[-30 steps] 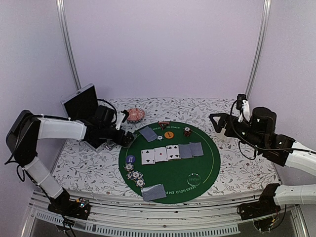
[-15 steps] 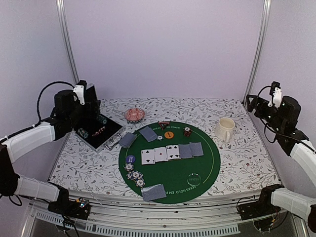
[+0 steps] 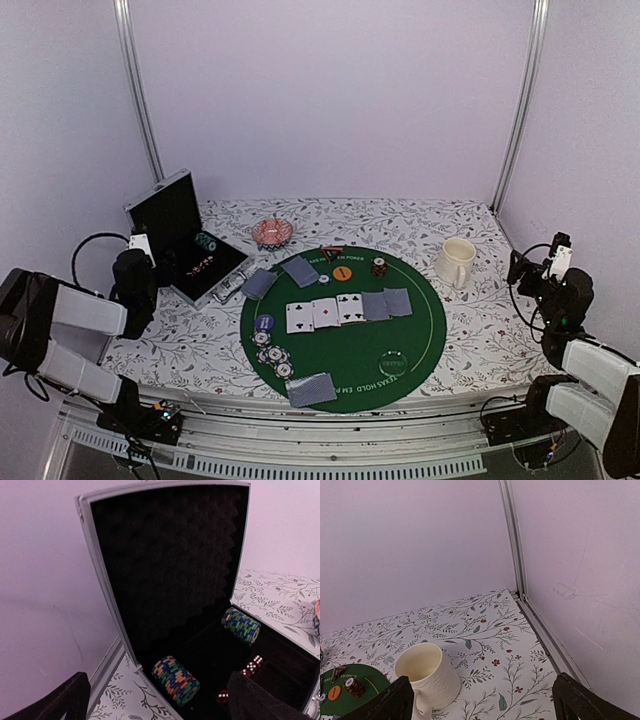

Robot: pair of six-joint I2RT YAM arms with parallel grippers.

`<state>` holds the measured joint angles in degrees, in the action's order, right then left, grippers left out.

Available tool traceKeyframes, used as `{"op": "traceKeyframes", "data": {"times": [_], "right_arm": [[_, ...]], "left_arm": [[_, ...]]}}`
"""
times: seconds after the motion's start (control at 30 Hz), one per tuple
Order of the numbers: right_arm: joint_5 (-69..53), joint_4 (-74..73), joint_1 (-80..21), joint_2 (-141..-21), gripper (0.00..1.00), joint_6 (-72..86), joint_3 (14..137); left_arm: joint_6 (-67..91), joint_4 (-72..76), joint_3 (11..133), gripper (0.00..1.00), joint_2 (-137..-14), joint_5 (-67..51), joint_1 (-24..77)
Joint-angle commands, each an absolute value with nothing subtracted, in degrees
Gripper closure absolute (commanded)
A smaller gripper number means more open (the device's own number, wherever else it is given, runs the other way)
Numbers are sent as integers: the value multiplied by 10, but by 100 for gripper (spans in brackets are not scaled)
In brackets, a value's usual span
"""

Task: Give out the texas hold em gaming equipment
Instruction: Reset both arms

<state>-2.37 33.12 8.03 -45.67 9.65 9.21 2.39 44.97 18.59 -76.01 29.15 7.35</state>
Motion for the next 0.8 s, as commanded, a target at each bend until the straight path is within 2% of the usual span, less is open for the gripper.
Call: {"op": "traceKeyframes", "data": {"times": [0.0, 0.13, 0.27, 0.33, 0.43, 0.67, 0.77], "right_arm": [[-14, 563, 83, -503, 1, 75, 25], [-39, 711, 83, -648, 1, 64, 8], [-92, 862, 85, -763, 1, 56, 18], [-122, 862, 85, -809, 1, 49, 40], [-134, 943, 87, -900, 1, 52, 49], [-152, 810, 80, -885, 1, 33, 107], [-148, 808, 77, -884, 1, 29, 106]], "left_arm": [[-5, 676, 129, 2, -792, 302, 75], [-24, 812, 109, 2, -864, 259, 67], [-14, 772, 114, 2, -862, 208, 57], [-47, 907, 84, 2, -914, 194, 60], [-45, 851, 88, 2, -889, 184, 70], [-30, 795, 125, 2, -897, 181, 51], [-27, 785, 127, 2, -895, 178, 49]]}}
